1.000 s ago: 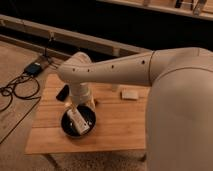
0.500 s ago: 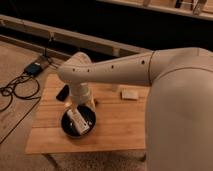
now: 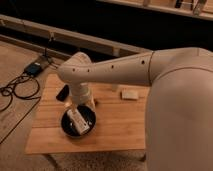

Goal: Place the eraser on the white sponge

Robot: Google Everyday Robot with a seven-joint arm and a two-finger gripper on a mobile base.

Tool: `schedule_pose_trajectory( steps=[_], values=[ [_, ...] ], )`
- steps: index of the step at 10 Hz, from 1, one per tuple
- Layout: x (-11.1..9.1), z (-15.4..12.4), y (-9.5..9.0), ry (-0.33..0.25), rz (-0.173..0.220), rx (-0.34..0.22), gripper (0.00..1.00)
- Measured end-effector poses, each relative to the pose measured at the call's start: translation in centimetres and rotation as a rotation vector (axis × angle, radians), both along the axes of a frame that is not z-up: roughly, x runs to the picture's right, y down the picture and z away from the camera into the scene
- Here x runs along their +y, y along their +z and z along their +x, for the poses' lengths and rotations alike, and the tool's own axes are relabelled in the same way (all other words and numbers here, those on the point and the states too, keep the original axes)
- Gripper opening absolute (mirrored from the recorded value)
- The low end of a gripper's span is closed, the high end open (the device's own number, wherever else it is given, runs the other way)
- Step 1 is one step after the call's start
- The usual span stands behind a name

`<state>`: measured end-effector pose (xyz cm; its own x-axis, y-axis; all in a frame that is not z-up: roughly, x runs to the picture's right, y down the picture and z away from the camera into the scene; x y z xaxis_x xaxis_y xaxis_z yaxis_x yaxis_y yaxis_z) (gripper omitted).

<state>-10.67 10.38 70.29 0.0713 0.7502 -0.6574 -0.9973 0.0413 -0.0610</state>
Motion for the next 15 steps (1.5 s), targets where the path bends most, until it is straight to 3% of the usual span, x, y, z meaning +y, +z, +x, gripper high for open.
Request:
schedule_pose_trajectory(
  steps=[10, 15],
  values=[
    [-0.1, -0.1, 0.3, 0.002, -0.001, 0.001, 0.65],
    [-1.2, -5.0, 5.5, -0.057, 0.012, -0.039, 0.65]
  ],
)
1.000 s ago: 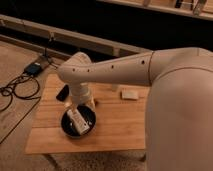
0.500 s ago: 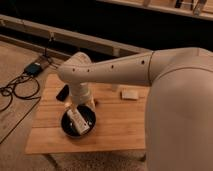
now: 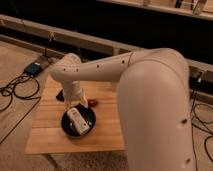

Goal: Place the eraser on the white sponge

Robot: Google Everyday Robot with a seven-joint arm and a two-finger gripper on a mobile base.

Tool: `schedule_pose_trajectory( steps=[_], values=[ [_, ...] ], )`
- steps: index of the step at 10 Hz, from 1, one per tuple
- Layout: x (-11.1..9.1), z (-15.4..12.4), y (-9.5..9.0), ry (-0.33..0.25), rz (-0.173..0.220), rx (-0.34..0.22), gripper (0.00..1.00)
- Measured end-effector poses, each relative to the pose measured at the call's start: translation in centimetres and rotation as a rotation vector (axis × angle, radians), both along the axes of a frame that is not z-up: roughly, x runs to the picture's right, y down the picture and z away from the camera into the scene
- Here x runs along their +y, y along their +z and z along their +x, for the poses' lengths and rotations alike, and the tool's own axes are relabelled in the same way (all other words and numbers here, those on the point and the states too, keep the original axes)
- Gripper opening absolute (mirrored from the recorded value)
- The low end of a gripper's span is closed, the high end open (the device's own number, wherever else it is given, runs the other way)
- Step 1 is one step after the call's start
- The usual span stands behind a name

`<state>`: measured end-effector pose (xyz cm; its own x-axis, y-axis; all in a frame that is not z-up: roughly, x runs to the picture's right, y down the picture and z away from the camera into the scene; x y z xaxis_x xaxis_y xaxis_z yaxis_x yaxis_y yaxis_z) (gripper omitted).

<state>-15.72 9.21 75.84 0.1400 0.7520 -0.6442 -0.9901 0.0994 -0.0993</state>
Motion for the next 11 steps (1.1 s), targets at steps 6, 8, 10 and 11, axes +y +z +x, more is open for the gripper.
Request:
schedule_pose_trajectory(
  steps=[6, 8, 10, 11],
  values=[
    [-2.6, -8.4, 6.9, -0.047, 0.016, -0.099, 0.65],
    [-3.1, -9.8, 8.6, -0.051, 0.013, -0.12, 0.65],
    [-3.5, -11.3, 11.1, -0.053, 0.004, -0.147, 0.65],
    [-3.7, -11.8, 12.0, -0.049, 0.002, -0.157, 0.65]
  ],
)
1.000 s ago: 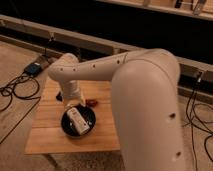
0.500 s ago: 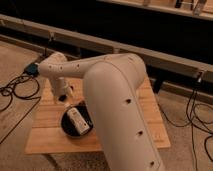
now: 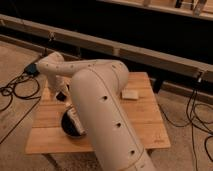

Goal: Place the eraser on the white sponge

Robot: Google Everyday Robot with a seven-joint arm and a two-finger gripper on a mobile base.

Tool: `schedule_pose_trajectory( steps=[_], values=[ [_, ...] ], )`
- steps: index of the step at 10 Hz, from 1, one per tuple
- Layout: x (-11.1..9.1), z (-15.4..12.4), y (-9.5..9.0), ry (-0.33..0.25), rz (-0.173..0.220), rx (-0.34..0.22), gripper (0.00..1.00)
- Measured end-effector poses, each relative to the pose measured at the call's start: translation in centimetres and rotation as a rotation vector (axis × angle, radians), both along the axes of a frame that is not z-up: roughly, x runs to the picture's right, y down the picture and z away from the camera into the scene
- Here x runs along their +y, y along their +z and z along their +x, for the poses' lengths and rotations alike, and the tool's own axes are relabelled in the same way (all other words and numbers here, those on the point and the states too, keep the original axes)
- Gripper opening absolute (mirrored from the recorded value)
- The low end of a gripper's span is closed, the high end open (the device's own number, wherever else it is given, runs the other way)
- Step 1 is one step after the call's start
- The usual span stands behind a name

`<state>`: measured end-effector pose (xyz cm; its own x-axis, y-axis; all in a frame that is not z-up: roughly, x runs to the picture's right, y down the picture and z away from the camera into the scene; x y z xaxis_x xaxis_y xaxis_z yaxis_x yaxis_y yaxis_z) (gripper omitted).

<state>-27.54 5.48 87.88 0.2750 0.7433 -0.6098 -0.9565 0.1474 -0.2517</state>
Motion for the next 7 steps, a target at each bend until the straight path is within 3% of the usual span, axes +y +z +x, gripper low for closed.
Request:
schedule_pose_trajectory(
  steps=[5, 7],
  values=[
    [-0.4, -2.7, 5.2, 0.01, 0.008, -0.05, 0.65],
    [-0.8, -3.5, 6.3, 0.009, 0.019, -0.051, 0.65]
  ],
)
